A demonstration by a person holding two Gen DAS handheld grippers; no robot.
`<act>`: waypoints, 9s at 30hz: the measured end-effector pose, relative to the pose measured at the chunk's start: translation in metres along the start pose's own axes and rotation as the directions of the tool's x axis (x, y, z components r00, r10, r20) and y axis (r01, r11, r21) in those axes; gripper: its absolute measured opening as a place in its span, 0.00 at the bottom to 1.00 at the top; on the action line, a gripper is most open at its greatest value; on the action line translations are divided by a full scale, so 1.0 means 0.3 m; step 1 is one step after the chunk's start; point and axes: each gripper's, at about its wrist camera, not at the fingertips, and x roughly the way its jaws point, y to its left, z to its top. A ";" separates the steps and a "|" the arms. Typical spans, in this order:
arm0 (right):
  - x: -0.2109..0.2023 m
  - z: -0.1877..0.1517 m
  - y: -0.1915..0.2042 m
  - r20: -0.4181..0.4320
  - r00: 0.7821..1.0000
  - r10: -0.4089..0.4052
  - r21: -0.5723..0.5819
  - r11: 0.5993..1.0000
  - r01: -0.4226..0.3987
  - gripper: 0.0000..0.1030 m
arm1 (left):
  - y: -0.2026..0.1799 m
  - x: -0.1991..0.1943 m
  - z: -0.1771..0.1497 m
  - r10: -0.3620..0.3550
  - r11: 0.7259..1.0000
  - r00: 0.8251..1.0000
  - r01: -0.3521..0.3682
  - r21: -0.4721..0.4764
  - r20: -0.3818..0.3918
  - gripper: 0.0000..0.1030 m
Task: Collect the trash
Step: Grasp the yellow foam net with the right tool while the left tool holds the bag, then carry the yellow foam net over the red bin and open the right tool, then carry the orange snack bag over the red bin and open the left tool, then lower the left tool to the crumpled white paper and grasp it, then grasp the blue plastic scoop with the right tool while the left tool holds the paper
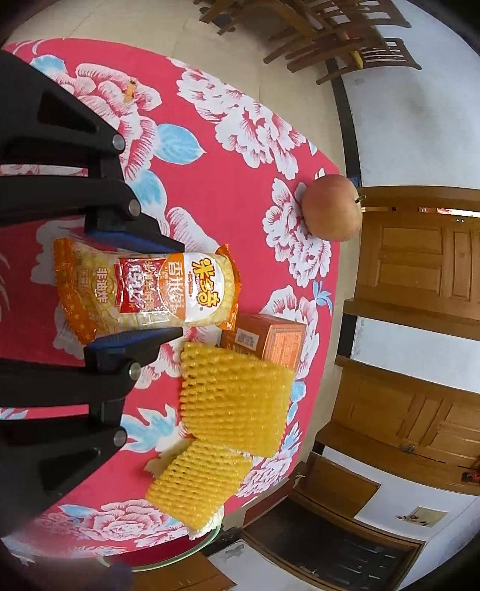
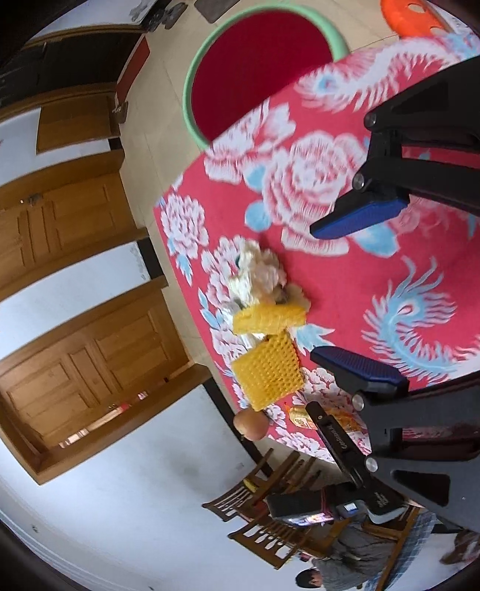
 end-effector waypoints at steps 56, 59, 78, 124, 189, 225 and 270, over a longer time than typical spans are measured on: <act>-0.154 0.003 -0.234 0.155 0.984 -0.081 0.088 0.994 0.068 0.13 | -0.060 -0.049 -0.018 -0.071 0.997 0.997 0.069 0.040 0.029 0.37; -0.178 -0.004 -0.289 0.170 0.978 -0.118 0.115 0.988 0.100 0.13 | -0.079 -0.075 -0.020 -0.078 0.996 0.996 0.076 0.048 0.035 0.37; -0.168 -0.040 -0.594 0.120 0.969 -0.214 0.288 0.942 0.173 0.14 | -0.261 -0.235 -0.021 -0.174 0.980 0.983 0.168 0.104 0.054 0.37; -0.363 -0.108 -0.807 0.202 0.947 -0.251 0.475 0.870 0.129 0.47 | -1.158 -0.036 -0.126 -0.396 0.780 0.898 0.440 0.445 -0.193 0.54; -0.363 -0.077 -0.637 0.197 0.963 -0.182 0.360 0.927 0.102 0.59 | -0.486 -0.111 0.037 -0.185 0.964 0.983 0.183 0.192 -0.003 0.19; -0.038 0.114 0.040 0.056 0.998 -0.002 0.010 1.000 0.002 0.59 | 0.080 -0.084 0.105 -0.041 0.996 0.996 0.047 -0.078 0.083 0.19; 0.365 0.071 0.018 -0.036 0.987 -0.154 -0.003 0.988 0.154 0.23 | 0.141 -0.048 0.077 -0.066 0.989 0.994 0.076 -0.125 0.083 0.19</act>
